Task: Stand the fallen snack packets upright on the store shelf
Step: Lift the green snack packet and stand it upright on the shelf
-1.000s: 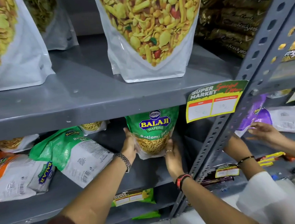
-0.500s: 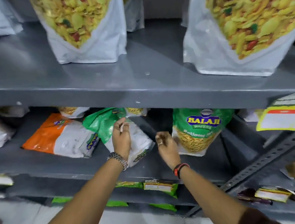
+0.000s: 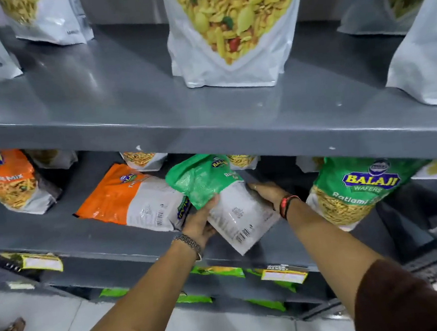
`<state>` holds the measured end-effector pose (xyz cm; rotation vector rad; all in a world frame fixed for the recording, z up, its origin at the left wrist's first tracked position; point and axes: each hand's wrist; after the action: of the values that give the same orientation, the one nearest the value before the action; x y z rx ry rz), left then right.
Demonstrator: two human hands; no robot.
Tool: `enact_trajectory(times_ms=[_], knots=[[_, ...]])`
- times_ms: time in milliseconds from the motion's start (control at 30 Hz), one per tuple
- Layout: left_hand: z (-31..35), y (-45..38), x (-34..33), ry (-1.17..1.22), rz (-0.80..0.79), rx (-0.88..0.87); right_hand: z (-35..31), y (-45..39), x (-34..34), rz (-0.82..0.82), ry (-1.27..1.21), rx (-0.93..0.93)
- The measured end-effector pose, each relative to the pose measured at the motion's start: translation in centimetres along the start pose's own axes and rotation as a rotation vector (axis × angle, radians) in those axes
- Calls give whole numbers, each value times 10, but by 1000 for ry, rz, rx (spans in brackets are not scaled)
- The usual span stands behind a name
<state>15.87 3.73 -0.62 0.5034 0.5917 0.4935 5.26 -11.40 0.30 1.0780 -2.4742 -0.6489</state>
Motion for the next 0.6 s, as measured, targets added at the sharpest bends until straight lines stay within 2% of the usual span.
enact_trajectory(times_ms=[100,267,333,467,600], knots=[[3,6,4,-33,-94,-42,11,13,-7,75,-132,55],[30,7,12,-97,-89,-311,4,27,-29,291,-311,273],[45,2,11,-175,-133,-369,-2,32,-35,382,-365,351],[62,-8,4,-328,-212,-434,0,35,-36,506,-364,467],[58,-14,5,-458,-235,-433,17,34,-41,509,-284,452]])
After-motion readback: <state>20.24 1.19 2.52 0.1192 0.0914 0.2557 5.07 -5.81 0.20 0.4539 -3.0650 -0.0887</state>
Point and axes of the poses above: each hand's wrist, its own y-axis away from the middle knuckle, its own x-axis out of the back of the hand, z = x × y, and after that the axes turned 13 degrees about -z, right-handed
